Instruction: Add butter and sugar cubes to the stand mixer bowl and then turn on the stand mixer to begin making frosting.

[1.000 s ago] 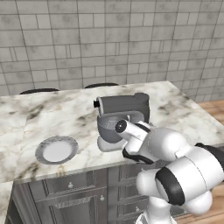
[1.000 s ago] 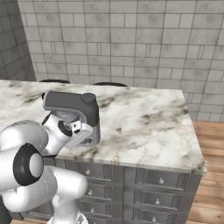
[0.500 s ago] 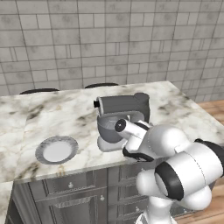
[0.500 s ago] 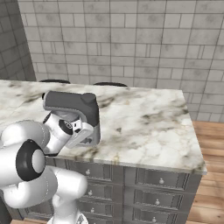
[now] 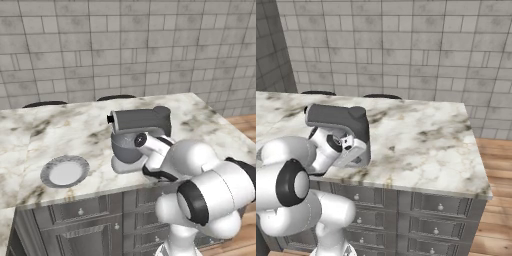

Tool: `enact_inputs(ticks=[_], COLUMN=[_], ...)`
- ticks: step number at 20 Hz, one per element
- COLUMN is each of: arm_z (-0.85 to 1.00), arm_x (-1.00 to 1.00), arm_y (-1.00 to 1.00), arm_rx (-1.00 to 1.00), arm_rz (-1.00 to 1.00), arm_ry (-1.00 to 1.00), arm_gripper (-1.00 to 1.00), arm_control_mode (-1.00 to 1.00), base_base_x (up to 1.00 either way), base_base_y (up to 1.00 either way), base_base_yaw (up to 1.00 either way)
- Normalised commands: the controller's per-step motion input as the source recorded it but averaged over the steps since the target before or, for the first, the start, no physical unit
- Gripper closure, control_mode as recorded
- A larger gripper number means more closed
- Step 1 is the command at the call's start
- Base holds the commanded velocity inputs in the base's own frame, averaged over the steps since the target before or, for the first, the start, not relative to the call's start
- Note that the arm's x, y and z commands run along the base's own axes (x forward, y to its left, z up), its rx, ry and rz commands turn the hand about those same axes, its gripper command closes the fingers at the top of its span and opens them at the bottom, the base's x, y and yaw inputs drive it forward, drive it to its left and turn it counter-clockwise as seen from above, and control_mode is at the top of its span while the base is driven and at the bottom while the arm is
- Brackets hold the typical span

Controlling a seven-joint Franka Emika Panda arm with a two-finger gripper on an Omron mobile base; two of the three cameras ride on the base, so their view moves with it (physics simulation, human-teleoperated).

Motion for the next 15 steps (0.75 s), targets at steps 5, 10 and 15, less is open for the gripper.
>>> enact_inputs(ticks=[5, 10, 15], arm_z=[0.00, -0.15, -0.29], arm_x=[0.00, -0.01, -0.22], arm_y=[-0.74, -0.62, -0.42], arm_rx=[0.00, 0.01, 0.07], arm_rz=[0.02, 0.04, 0.05], arm_ry=[0.00, 0.00, 0.00], arm_gripper=[1.00, 1.00, 1.00], arm_control_mode=[-1.00, -1.00, -1.00], base_base_x=[0.00, 0.00, 0.00], base_base_y=[0.00, 0.00, 0.00], base_base_yaw=[0.00, 0.00, 0.00])
